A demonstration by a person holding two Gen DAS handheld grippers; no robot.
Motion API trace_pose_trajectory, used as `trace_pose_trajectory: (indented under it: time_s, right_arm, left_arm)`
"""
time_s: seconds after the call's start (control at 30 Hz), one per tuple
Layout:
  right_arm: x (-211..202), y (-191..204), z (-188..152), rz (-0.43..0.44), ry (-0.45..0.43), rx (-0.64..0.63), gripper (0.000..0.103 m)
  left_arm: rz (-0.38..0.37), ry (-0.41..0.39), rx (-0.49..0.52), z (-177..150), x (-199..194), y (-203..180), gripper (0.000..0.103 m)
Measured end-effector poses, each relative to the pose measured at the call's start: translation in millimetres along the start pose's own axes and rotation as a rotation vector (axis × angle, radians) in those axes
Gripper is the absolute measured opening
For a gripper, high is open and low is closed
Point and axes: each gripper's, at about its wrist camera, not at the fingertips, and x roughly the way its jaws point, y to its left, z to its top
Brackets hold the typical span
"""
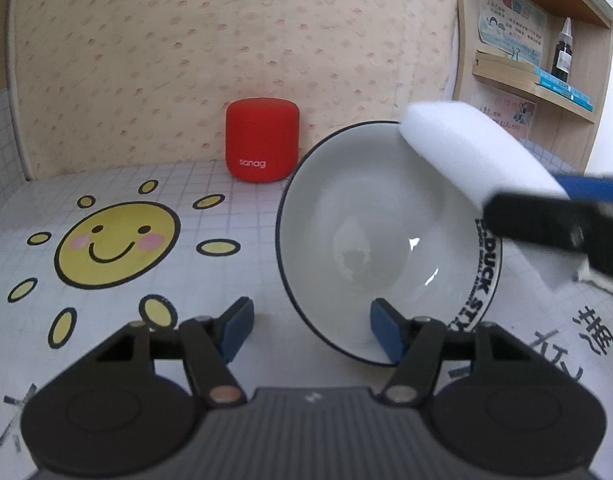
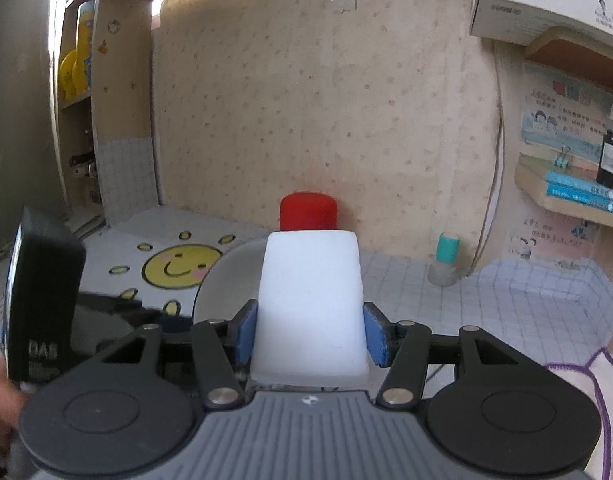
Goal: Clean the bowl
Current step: 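Scrub the sponge along the inner wall near the rim, right gripper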
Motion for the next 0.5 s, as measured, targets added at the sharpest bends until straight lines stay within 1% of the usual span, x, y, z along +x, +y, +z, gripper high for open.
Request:
trace_pose_trajectory:
  time_s: [0.07,0.27,0.5]
  right_arm:
    - [3,1,4,0.004,-0.004,-0.001,0.053]
    - [5,1,-3,0.033,0.009,0.013,0.053]
    - [7,3,-2,0.034,0.018,-0.001,0.053]
  left_arm:
    - [-0.001,-0.001,-0.001,0,0,1,0.062]
    - [0.006,-0.007,-0.026,2,2,7,0.062]
    - [0.024,-0.009,-0.035,7,8,15,0.062]
